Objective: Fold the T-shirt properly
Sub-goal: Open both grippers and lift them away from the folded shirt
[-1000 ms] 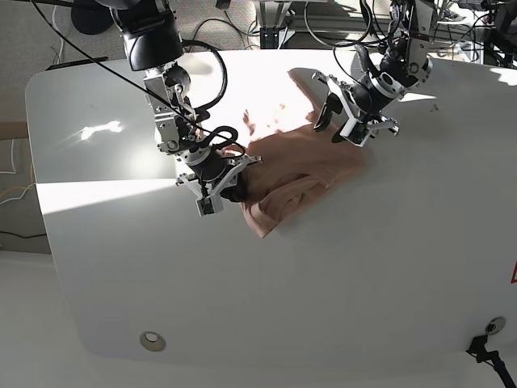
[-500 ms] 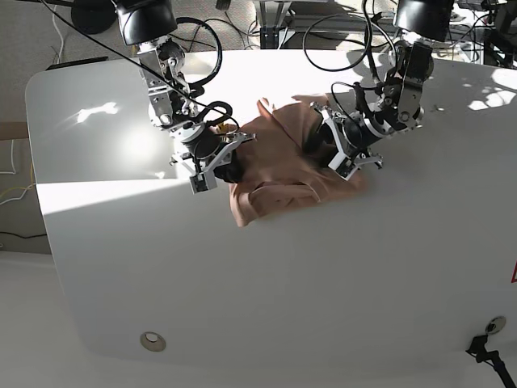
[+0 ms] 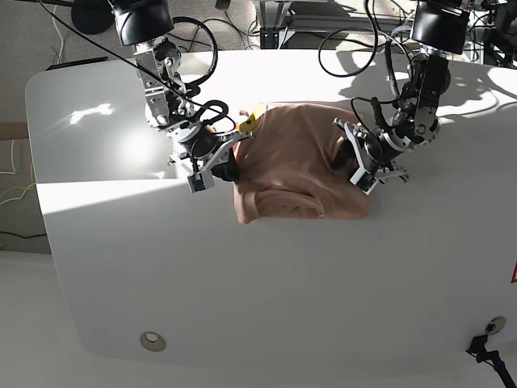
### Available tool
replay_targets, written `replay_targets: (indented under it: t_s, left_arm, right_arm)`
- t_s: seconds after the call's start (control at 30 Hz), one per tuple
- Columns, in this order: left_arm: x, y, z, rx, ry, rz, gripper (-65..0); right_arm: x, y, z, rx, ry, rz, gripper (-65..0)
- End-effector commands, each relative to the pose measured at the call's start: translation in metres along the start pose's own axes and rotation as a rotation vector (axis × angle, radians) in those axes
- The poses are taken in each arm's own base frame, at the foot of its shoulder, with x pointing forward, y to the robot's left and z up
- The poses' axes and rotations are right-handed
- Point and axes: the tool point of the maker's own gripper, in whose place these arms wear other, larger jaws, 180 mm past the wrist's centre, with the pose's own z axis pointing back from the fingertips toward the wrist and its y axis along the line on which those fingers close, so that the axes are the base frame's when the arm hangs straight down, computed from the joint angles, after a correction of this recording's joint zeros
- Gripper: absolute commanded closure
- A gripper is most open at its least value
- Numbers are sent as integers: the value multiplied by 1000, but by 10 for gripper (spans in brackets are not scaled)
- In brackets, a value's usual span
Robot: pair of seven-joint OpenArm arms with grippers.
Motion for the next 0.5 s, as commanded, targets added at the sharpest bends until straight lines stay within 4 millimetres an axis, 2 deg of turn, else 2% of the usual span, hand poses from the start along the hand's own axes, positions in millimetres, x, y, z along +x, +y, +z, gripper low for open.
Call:
replay_targets:
  t_s: [0.0,0.1,0.2,0.23,0.33,0.4,0.47]
  left_arm:
    - [1,3,4,11,3,-15,-223]
    - [22,8,16,39,-59,-33,-223]
    - [48,28,38,115,-144,-34,-220]
    - [55,36,44,141,-164,-36,-205]
    - [72,59,60,225,-251,-4,-97]
    - [78,82,73,341,-345,73,-91]
    - [77,96,85,434,-426,103,-90]
  right_arm:
    - [12,-3,1,-6,-28,11,-43]
    - [39,-2,10,1,-90,55,-43]
    - [68,6,21,18,-166,93,-43]
    - [74,6,24,18,-182,110,-43]
    - [89,-3,38,6,-224,165,-41]
    - [97,-28,52,-65,-298,147,-41]
    - [103,-49,67,-126,-381,129,-41]
